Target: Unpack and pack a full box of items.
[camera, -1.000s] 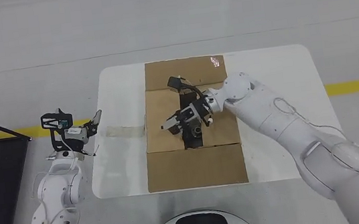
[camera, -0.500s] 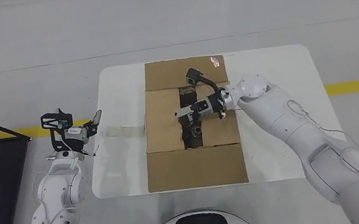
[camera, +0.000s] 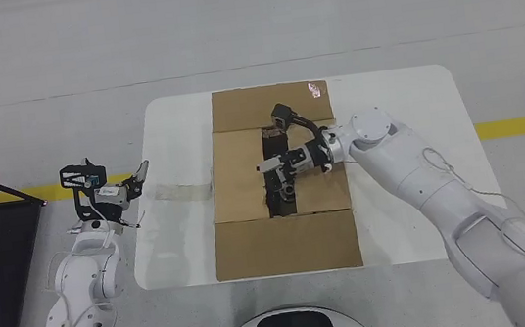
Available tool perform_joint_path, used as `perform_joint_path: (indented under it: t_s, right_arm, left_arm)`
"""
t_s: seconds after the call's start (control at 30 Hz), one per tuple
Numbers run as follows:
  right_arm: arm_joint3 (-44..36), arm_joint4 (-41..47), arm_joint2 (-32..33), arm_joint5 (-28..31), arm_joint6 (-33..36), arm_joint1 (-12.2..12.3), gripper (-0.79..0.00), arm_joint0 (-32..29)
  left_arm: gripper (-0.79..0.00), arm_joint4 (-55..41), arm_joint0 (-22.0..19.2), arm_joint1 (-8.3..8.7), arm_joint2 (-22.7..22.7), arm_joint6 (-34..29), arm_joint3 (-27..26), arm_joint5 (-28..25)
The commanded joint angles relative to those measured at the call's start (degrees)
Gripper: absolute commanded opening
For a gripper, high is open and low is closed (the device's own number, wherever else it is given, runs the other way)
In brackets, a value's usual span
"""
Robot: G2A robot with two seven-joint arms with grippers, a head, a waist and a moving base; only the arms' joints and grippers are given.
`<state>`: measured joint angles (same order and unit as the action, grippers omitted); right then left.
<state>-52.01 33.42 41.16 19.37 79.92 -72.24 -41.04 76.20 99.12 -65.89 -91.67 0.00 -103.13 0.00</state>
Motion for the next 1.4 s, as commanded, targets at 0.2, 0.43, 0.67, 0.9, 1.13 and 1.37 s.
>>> perform_joint_path:
  t_s: [0.2, 0.43, 0.67, 0.9, 1.13, 1.37]
  right_arm:
    - [5.1, 5.7, -1.0, -1.5, 4.1, -2.1, 0.0, 1.8]
    - [10.0, 4.3, -0.5, -1.3, 2.1, -2.6, 0.0, 2.8]
    - [11.8, 2.2, -1.0, -5.4, 2.5, -3.0, 0.0, 3.5]
    - [10.3, 1.5, -1.9, -6.0, 2.3, -4.1, 0.0, 3.9]
    - [12.0, 6.8, -1.3, -4.1, 6.3, -5.7, 0.0, 4.9]
    - [11.1, 10.0, -0.2, -2.4, 7.4, -6.6, 0.0, 5.5]
  left_arm:
    - [0.0, 0.0, 0.0, 0.0, 0.0, 0.0, 0.0, 0.0]
    - [0.0, 0.0, 0.0, 0.0, 0.0, 0.0, 0.0, 0.0]
    - [0.0, 0.0, 0.0, 0.0, 0.0, 0.0, 0.0, 0.0]
    - [0.0, 0.0, 0.0, 0.0, 0.0, 0.0, 0.0, 0.0]
    - [0.0, 0.0, 0.0, 0.0, 0.0, 0.0, 0.0, 0.0]
    - [0.0, 0.0, 0.0, 0.0, 0.0, 0.0, 0.0, 0.0]
